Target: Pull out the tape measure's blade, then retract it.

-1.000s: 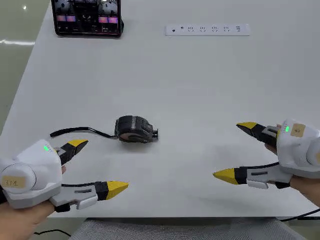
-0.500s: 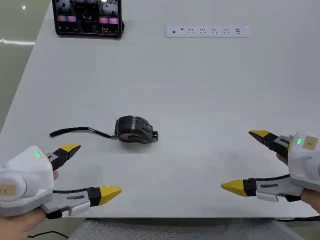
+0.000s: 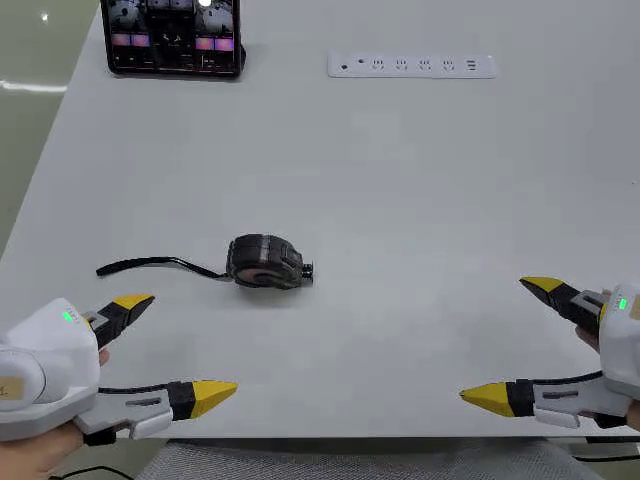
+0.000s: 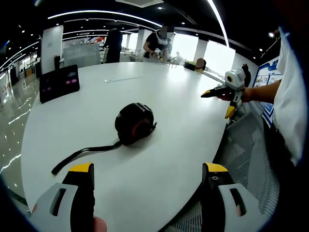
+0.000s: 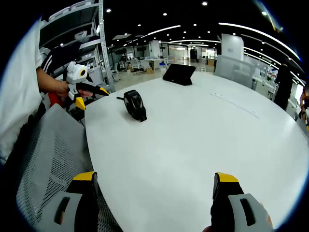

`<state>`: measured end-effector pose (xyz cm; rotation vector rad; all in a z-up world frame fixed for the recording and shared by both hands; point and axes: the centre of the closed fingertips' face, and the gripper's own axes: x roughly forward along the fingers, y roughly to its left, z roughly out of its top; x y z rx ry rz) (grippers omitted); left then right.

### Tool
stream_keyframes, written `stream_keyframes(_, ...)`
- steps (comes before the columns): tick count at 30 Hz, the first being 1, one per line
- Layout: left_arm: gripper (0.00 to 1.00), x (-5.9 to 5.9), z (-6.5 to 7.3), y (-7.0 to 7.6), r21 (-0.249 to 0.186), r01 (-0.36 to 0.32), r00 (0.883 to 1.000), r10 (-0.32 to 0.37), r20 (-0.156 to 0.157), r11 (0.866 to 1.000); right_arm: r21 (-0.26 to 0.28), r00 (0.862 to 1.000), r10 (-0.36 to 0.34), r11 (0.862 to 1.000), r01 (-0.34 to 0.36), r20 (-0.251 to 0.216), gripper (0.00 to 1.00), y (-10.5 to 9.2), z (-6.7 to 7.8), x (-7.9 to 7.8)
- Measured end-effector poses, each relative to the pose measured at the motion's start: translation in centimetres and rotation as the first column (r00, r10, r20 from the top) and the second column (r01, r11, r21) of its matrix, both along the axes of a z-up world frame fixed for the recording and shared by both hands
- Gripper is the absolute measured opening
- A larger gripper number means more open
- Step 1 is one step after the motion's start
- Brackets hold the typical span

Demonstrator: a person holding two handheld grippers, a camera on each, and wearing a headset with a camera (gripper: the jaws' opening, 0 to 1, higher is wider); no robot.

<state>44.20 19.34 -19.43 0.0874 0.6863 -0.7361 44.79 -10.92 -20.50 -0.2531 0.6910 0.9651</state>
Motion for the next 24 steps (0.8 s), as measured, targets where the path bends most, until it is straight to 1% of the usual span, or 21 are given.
stream_keyframes(2, 0.91, -0.07, -0.05, 0.18, 0.004, -0.002, 1.0, 0.002, 0.001, 1.0, -0.011, 1.0, -0.002, 1.0, 0.002, -0.005, 0.99, -0.22, -0.28, -0.22)
stream_keyframes(8, 0.93, -0.26, -0.17, 0.6, 0.012, -0.007, 1.0, 0.007, -0.002, 1.0, -0.005, 1.0, -0.006, 1.0, 0.006, -0.007, 0.99, -0.24, -0.14, -0.45)
stream_keyframes(11, 0.93, -0.27, -0.27, 0.56, 0.015, -0.005, 1.0, 0.005, -0.001, 1.0, 0.003, 1.0, -0.014, 1.0, 0.014, -0.003, 0.99, -0.2, -0.02, -0.3)
stream_keyframes(14, 0.93, -0.24, -0.33, 0.43, 0.014, -0.004, 1.0, 0.004, 0.0, 1.0, 0.0, 1.0, -0.014, 1.0, 0.014, -0.003, 0.99, -0.21, -0.03, -0.29)
stream_keyframes(18, 0.94, -0.32, -0.41, 0.32, 0.024, 0.012, 1.0, -0.012, 0.004, 1.0, 0.006, 1.0, -0.023, 1.0, 0.023, -0.017, 0.99, -0.29, -0.11, -0.3)
stream_keyframes(20, 0.94, -0.29, -0.35, 0.25, 0.015, 0.015, 1.0, -0.015, 0.003, 1.0, 0.006, 1.0, -0.024, 1.0, 0.024, -0.018, 0.99, -0.32, -0.11, -0.28)
stream_keyframes(24, 0.95, -0.1, -0.23, 0.33, 0.014, 0.011, 1.0, -0.011, 0.007, 1.0, 0.009, 1.0, -0.024, 1.0, 0.025, -0.016, 0.99, -0.25, 0.09, -0.18)
